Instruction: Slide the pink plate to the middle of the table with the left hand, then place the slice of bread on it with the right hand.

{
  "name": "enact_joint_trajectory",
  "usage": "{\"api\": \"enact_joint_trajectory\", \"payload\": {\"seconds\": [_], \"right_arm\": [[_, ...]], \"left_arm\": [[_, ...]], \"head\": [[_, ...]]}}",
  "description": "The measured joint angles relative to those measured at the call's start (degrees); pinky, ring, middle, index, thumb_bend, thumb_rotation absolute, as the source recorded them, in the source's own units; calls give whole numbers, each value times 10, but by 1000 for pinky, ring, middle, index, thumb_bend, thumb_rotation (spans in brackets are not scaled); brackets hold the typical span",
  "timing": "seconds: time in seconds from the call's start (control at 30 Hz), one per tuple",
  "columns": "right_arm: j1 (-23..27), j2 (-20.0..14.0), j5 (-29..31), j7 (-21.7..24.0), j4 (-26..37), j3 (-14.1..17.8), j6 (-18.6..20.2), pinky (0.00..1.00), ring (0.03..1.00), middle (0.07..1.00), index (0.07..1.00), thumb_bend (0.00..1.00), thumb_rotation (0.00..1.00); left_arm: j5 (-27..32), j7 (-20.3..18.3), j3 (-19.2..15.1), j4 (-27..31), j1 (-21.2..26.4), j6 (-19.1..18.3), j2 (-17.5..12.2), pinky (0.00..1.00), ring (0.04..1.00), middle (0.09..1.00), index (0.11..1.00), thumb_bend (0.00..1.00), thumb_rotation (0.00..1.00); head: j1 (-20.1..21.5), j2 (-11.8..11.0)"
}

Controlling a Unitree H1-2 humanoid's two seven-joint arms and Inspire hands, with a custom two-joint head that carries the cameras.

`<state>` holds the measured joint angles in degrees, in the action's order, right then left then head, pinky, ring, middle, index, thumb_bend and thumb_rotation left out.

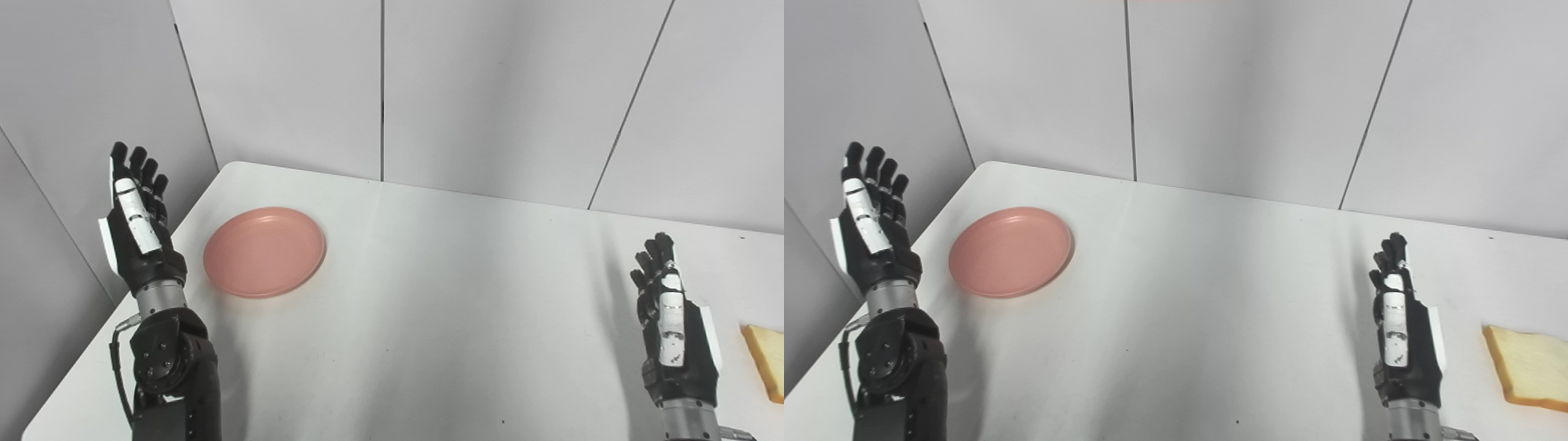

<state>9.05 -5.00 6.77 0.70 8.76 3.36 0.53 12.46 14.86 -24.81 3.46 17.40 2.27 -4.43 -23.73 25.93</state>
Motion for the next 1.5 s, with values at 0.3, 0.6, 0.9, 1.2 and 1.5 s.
{"api": "enact_joint_trajectory", "payload": {"seconds": [0.3,0.6,0.9,1.2,1.5], "right_arm": [[0,0,-1,0,0,0,0,1000,1000,1000,1000,350,1000],[0,2,-5,0,3,-1,2,1000,1000,1000,1000,333,1000],[0,2,-5,0,7,-1,9,1000,1000,1000,1000,352,1000],[0,5,-1,0,13,-1,13,1000,1000,1000,1000,357,1000],[0,5,-1,-1,19,-1,15,1000,1000,1000,1000,345,1000]], "left_arm": [[38,-4,-9,-72,5,19,-7,962,948,944,926,449,1000],[54,-3,-12,-92,11,21,-10,961,944,934,914,408,1000],[68,0,-22,-137,17,21,-18,952,941,931,907,415,1000],[90,-4,-36,-191,27,24,-28,928,936,935,913,412,978],[101,-21,-43,-252,43,53,-44,922,929,923,899,414,939]], "head": [[-1,2],[-2,4],[-3,5],[-3,7],[-3,8]]}}
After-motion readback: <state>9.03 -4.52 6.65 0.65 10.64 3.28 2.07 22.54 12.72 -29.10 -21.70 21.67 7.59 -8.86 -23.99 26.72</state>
